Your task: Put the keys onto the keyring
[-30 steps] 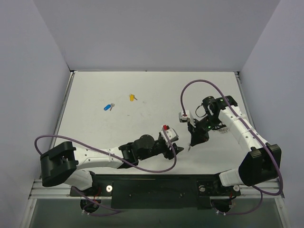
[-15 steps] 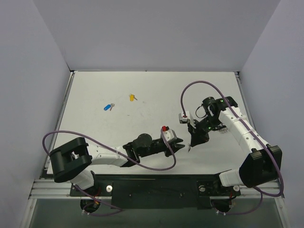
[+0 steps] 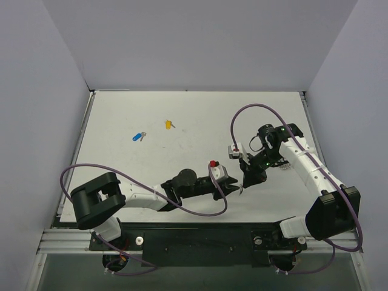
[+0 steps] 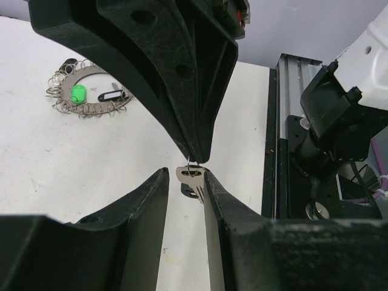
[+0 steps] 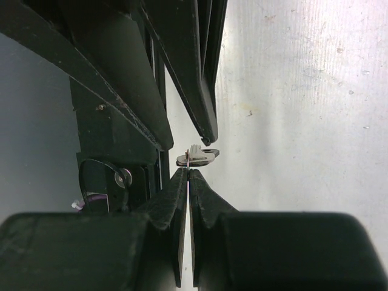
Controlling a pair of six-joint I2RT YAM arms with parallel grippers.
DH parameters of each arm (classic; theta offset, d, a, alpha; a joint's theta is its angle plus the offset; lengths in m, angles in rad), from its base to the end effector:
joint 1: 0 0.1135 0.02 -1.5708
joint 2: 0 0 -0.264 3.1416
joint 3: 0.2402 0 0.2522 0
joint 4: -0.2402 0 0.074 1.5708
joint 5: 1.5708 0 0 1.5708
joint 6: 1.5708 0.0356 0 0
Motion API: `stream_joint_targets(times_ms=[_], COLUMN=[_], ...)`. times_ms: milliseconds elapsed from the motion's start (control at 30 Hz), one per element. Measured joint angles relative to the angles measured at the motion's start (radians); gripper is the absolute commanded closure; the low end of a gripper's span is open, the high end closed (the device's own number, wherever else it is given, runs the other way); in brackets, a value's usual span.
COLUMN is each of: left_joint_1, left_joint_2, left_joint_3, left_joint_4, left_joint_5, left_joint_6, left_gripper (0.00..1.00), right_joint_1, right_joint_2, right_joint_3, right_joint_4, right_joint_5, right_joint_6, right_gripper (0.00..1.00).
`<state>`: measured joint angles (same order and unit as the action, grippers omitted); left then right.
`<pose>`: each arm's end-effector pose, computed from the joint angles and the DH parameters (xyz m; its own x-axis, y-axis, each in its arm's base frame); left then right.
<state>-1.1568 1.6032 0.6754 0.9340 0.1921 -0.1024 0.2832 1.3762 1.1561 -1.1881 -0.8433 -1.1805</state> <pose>0.1275 -0.3070 0.2180 -0.0972 -0.0281 -0.9949 0.9706 0.2183 -0.1010 0.2200 0.0917 0.2812 -0.0813 -0.6642 -0.7432 -0.9911 -0.0249 0.1307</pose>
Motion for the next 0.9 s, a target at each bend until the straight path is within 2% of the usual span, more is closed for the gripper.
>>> stream_joint_targets(times_ms=[333,467,667,900], left_joint_1=[0.000,0.000,0.000,0.000], left_joint_2=[0.024,0.031,0.033,0.034], left_joint_3=[0.032,0.037,0.060,0.069], left_joint_4=[0.005,0.003,-0.013,-0.033], left_joint_5=[0.023,0.031,0.053,0.067], left_joint_6=[-0.017,-0.021,-0.021,-0.021], left_gripper=[0.68,0.75,0.78,0.77], right_joint_1=[0.006,0.006,0.006,0.006], right_joint_2=[0.000,0.000,0.000,-0.001], right_joint_3=[-0.002,-0.002,-0.002,-0.002], right_joint_4=[-0.001,-0.002,-0.010,-0.017], right_joint_5=[-0.003,-0.004,-0.010,-0.006], right_joint_6=[-0.003,-0.006,-0.014,-0.022], right_gripper=[1.00,1.00,1.00,1.00])
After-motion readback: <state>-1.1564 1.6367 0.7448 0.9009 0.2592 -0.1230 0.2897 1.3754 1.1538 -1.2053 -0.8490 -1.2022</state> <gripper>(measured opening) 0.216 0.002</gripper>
